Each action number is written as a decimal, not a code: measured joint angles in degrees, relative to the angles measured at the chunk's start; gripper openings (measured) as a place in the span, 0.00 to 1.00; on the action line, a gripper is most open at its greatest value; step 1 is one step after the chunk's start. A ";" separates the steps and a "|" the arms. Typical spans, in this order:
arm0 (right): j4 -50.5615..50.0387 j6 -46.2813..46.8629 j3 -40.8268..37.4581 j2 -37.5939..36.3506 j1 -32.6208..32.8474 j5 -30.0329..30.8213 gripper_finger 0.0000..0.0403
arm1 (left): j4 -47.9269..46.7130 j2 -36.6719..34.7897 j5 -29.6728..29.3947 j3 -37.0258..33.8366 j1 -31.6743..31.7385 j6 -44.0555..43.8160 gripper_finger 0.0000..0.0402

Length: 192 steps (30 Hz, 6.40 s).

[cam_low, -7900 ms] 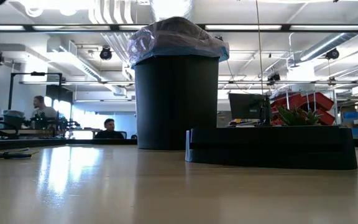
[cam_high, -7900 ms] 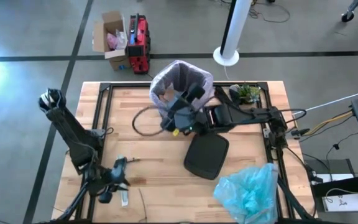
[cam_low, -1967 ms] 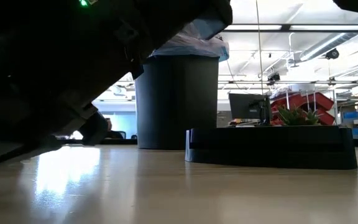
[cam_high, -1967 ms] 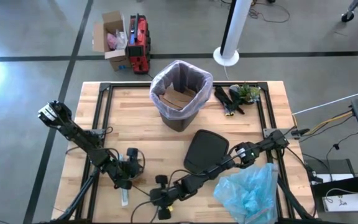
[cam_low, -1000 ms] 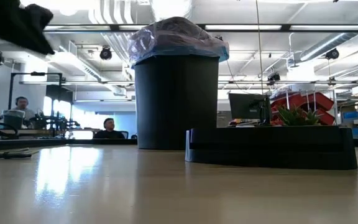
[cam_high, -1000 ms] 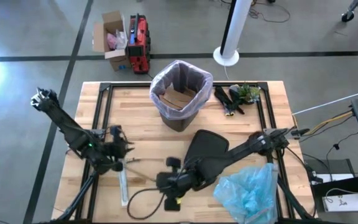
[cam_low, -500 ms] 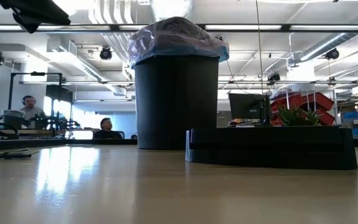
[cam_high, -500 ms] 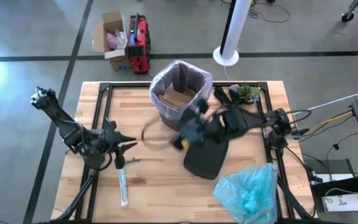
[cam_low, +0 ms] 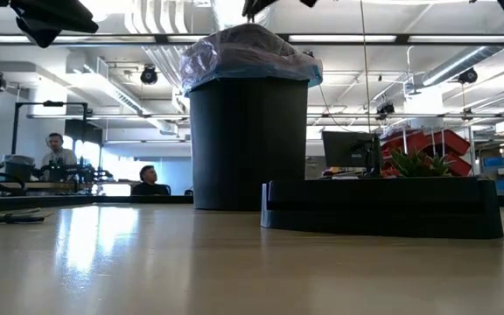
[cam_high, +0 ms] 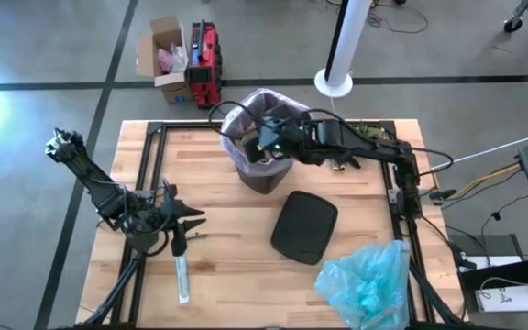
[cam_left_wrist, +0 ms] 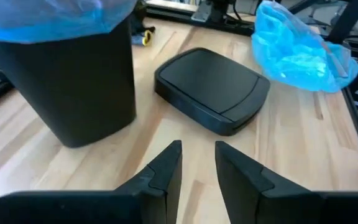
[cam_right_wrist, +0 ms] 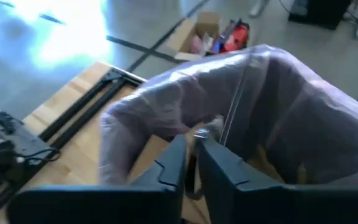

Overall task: Place trash/remove bag and relplace
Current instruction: Put the black zip tie into the black trash bin, then put the zip-tied cables into the black trash bin

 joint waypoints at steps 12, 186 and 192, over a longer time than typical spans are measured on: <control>-2.05 1.66 -1.09 0.04 -1.58 -7.52 0.48 | 0.02 -0.12 1.39 0.00 0.00 -0.75 0.20; -19.67 -11.76 -17.39 -15.70 29.66 18.05 0.52 | 27.61 16.68 14.64 16.20 34.55 17.01 0.03; -18.38 -10.37 -20.68 -14.95 30.39 18.05 0.51 | 23.05 21.90 21.21 29.03 44.56 22.20 0.03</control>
